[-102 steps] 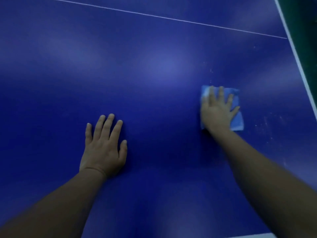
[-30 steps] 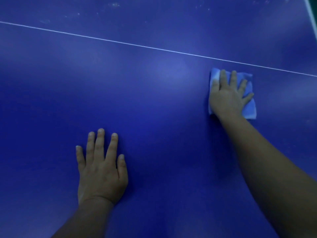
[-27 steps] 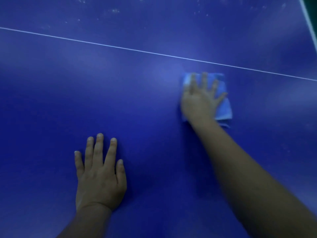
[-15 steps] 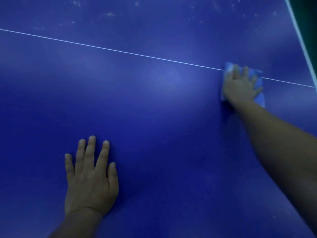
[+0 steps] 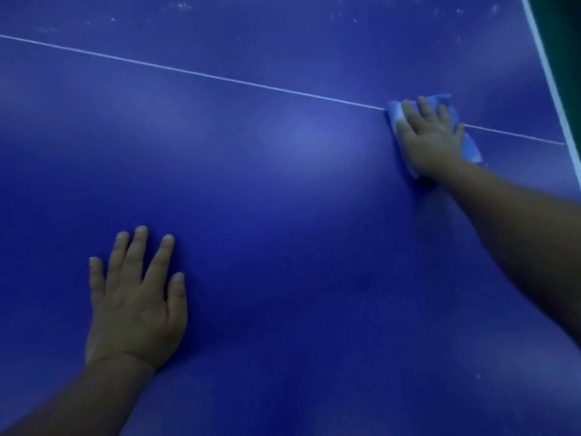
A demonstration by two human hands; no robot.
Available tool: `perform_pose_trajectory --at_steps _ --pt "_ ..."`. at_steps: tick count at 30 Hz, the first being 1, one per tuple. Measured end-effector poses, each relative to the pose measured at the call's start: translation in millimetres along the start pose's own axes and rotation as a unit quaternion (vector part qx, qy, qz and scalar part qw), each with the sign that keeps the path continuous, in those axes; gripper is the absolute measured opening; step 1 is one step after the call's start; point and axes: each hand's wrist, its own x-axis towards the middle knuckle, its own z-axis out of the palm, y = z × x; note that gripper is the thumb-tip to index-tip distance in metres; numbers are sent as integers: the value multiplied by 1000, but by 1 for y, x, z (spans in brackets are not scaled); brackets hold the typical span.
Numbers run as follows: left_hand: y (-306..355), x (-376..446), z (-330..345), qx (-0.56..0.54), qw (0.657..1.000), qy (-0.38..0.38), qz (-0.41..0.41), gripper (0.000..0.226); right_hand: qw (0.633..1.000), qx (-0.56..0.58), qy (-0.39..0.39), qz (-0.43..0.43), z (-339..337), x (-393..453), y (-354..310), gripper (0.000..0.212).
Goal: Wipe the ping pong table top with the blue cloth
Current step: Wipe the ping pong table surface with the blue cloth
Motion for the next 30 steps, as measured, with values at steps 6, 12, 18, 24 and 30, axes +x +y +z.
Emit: perform_pose_trajectory --at_steps 6,12,18,24,30 --pt "-3 -2 3 10 997 11 70 60 952 -58 -22 -300 36 -171 28 54" --pt "-8 -3 7 24 997 15 76 59 971 -61 -4 -230 11 -90 30 69" --pt "-4 -3 5 24 997 7 69 62 988 -48 -13 -149 9 -96 38 71" --pt "-2 -2 3 58 996 0 66 64 914 -90 -59 -390 51 -392 93 49" --pt "9 -8 -5 92 992 -2 92 67 977 -47 -37 -204 25 -279 79 63"
